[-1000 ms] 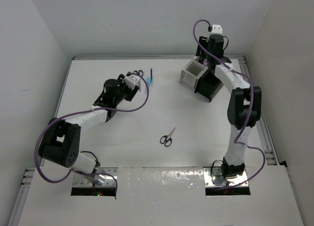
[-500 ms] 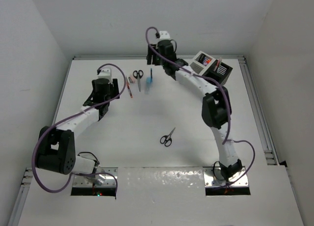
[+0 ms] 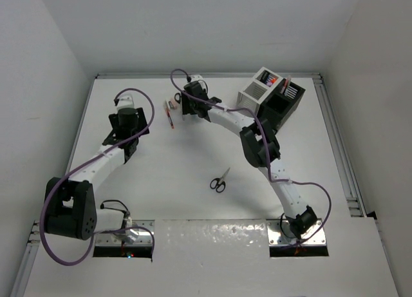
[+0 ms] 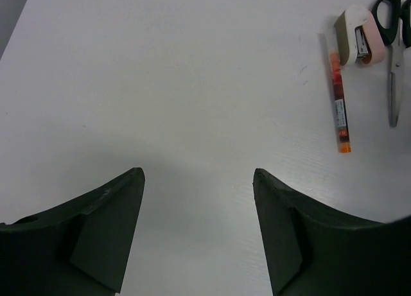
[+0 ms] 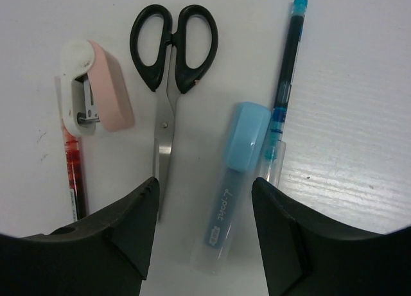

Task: Sort the stationery into containers
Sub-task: Pick up the pen from the center of the board.

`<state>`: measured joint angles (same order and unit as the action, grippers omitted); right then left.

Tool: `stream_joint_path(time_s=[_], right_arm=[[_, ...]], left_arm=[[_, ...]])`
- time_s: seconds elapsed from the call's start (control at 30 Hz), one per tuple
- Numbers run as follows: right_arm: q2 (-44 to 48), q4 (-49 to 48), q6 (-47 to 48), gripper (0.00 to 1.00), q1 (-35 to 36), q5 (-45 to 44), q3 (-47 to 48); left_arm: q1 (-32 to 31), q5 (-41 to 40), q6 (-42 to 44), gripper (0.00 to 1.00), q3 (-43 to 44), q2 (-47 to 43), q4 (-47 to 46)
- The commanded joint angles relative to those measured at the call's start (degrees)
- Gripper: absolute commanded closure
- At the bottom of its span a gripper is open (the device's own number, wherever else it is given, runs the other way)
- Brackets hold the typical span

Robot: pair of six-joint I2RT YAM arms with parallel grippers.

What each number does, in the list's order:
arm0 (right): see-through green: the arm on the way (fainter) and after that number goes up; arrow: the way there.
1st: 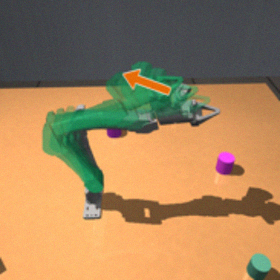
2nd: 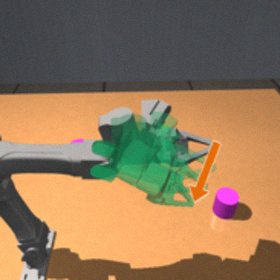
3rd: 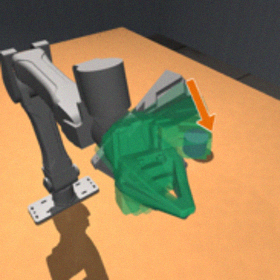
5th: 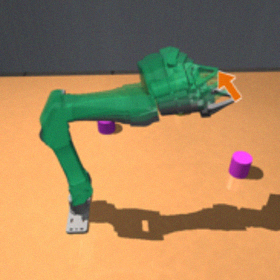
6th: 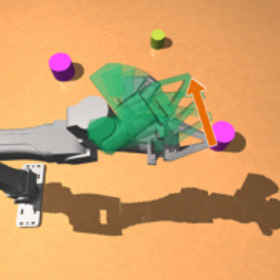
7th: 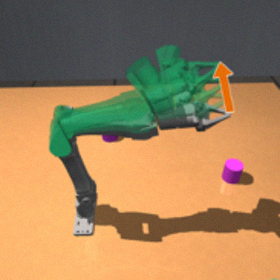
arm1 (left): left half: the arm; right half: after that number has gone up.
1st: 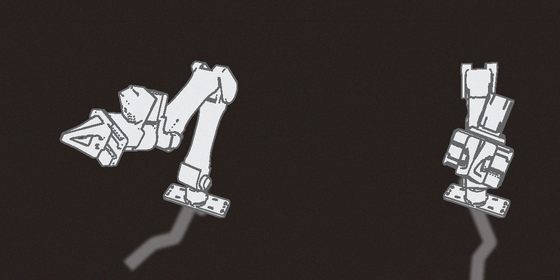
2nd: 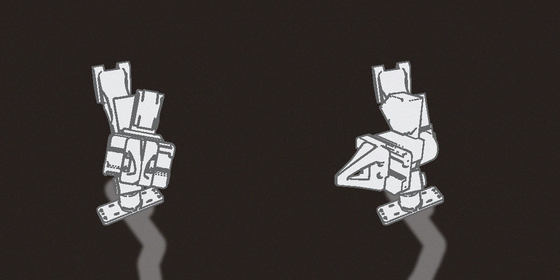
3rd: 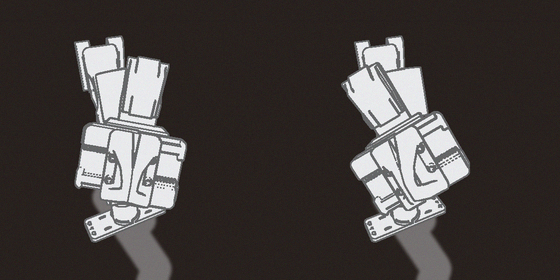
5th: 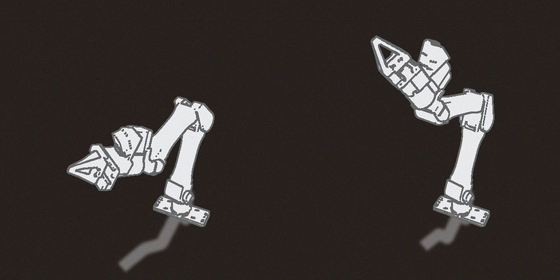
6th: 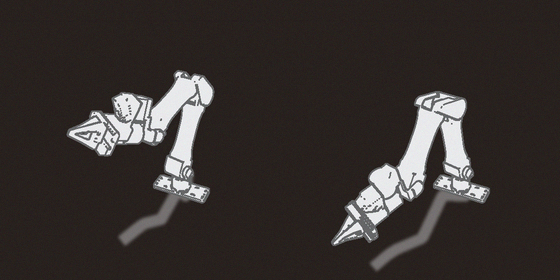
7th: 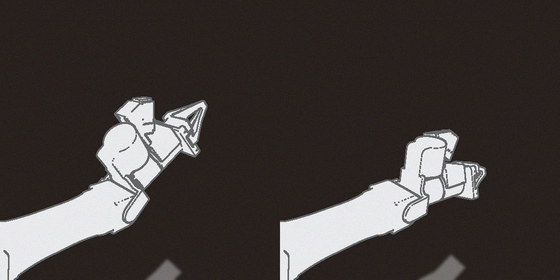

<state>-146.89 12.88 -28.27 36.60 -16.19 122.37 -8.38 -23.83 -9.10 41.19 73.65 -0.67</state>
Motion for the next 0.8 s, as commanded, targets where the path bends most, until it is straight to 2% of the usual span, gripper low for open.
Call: stream_joint_path(time_s=[0.0, 0.6, 0.73, 0.77], right_arm=[[0.2, 0.0, -1.2, 0.42, 1.2, -4.6, 3.0], [-2.4, 8.0, -4.0, 0.52, 3.0, -10.4, 4.0], [-2.6, 11.1, -5.2, 0.59, 3.0, -10.5, 4.6], [-2.5, 11.8, -5.4, 0.66, 3.0, -10.8, 4.5]], left_arm=[[1.4, 0.7, -0.7, 0.33, -0.4, -1.7, -3.0], [4.4, 2.4, -2.7, 0.33, -4.2, -5.7, -3.5], [4.4, 2.4, -3.0, 0.33, -4.9, -6.6, -4.1], [4.4, 2.3, -3.0, 0.33, -5.1, -7.1, -4.3]])
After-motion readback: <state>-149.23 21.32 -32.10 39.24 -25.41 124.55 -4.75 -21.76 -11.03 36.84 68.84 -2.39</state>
